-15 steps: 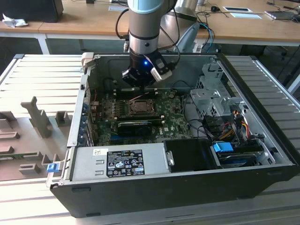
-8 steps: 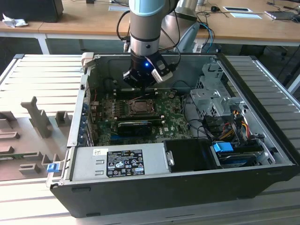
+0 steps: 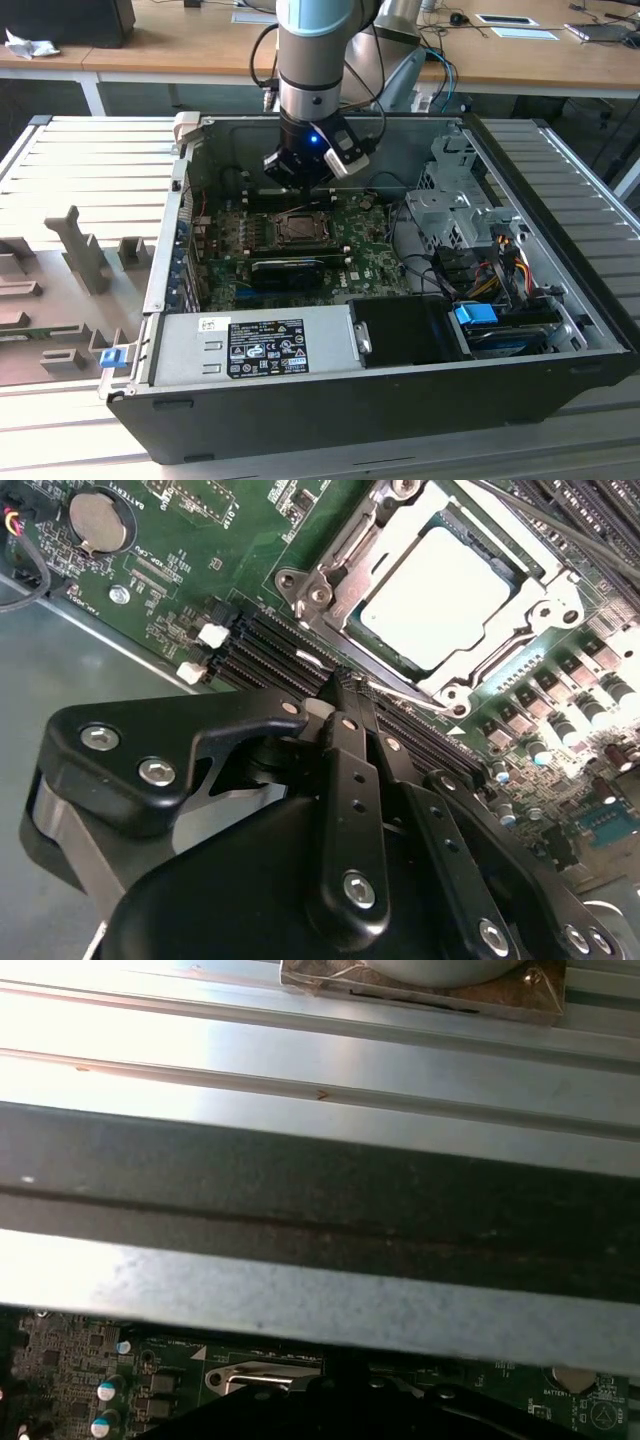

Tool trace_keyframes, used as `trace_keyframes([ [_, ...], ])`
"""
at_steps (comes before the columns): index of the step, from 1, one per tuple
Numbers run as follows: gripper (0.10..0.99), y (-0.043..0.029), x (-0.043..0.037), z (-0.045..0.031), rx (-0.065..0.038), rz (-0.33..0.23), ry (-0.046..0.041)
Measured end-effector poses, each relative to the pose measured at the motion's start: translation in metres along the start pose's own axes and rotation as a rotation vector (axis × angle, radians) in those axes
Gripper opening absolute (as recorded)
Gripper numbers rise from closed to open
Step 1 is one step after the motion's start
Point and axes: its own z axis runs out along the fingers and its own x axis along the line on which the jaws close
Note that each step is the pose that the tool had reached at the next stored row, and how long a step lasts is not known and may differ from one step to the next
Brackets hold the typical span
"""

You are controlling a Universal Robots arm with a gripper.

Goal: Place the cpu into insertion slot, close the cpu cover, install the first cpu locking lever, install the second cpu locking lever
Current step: 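Install the first cpu locking lever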

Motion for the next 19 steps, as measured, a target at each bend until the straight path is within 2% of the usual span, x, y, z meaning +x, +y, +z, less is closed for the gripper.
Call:
trace_keyframes([
  [9, 0.106, 0.0003, -0.0058, 0.0021, 0.0, 0.0, 0.0],
  [19, 0.106, -0.0014, -0.0086, 0.0067, 0.0, 0.0, 0.0001],
])
